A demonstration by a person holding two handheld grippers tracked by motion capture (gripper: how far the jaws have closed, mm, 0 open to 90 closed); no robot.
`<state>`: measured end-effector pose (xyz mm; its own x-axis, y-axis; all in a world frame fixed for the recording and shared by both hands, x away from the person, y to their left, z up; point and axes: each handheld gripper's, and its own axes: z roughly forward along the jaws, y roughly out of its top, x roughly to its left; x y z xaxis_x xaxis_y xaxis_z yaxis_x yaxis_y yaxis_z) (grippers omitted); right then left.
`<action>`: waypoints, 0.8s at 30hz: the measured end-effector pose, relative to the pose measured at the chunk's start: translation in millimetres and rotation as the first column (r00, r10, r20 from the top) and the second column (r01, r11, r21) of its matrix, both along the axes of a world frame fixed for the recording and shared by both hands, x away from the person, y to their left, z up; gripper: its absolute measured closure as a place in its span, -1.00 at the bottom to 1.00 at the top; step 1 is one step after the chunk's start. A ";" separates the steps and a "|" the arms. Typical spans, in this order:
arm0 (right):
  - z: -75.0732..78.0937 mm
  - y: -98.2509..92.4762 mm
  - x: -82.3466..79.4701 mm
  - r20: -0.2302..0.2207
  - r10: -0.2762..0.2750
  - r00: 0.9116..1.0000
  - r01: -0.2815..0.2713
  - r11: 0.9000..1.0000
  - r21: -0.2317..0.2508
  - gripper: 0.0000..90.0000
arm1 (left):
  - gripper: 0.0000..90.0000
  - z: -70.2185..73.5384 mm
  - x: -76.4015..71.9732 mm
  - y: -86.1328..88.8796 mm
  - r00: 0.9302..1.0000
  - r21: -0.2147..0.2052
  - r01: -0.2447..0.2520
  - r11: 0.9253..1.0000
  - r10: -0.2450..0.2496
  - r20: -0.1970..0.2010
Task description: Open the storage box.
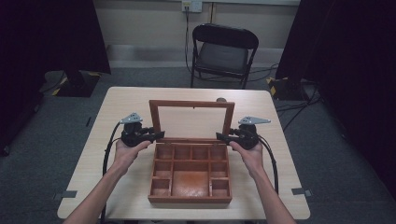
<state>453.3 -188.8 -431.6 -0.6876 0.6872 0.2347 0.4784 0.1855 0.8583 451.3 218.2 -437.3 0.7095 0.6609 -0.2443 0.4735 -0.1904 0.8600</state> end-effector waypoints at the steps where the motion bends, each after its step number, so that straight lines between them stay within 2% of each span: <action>1: -0.3 -0.3 0.1 -0.001 -0.001 1.000 0.001 1.000 0.003 0.13 | 0.33 -1.5 -0.1 0.2 1.000 0.004 0.001 1.000 -0.001 -0.005; 5: -1.4 -1.1 0.7 0.004 -0.009 1.000 0.009 1.000 0.008 0.17 | 0.35 -6.3 0.7 -0.6 1.000 0.032 0.006 0.999 -0.005 -0.010; 8: -2.0 -0.8 0.8 0.006 -0.019 1.000 0.019 1.000 0.010 0.17 | 0.36 -7.6 1.6 -0.2 1.000 0.017 0.000 1.000 0.000 -0.017; 11: -4.1 -1.1 1.5 0.008 -0.030 1.000 0.030 0.999 0.017 0.21 | 0.39 -8.1 1.9 0.2 1.000 0.020 0.001 1.000 0.000 -0.017; 16: -9.4 -4.4 2.7 -0.010 -0.031 0.999 0.031 0.999 0.024 0.25 | 0.43 -9.8 3.3 0.9 1.000 0.016 -0.009 1.000 0.009 -0.019; 22: -11.2 -4.0 5.8 -0.012 -0.046 0.999 0.047 0.999 0.020 0.31 | 0.48 -12.1 5.7 2.2 1.000 0.035 -0.010 0.999 0.011 -0.023; 24: -12.6 -4.0 7.6 -0.009 -0.056 0.998 0.056 0.998 0.016 0.35 | 0.48 -15.2 6.7 3.0 0.999 0.040 -0.014 0.999 0.015 -0.036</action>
<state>460.9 -192.9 -444.2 -0.6460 0.7207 0.2516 0.4949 0.1444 0.8569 458.0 221.2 -452.5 0.6908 0.6810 -0.2431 0.5074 -0.2170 0.8340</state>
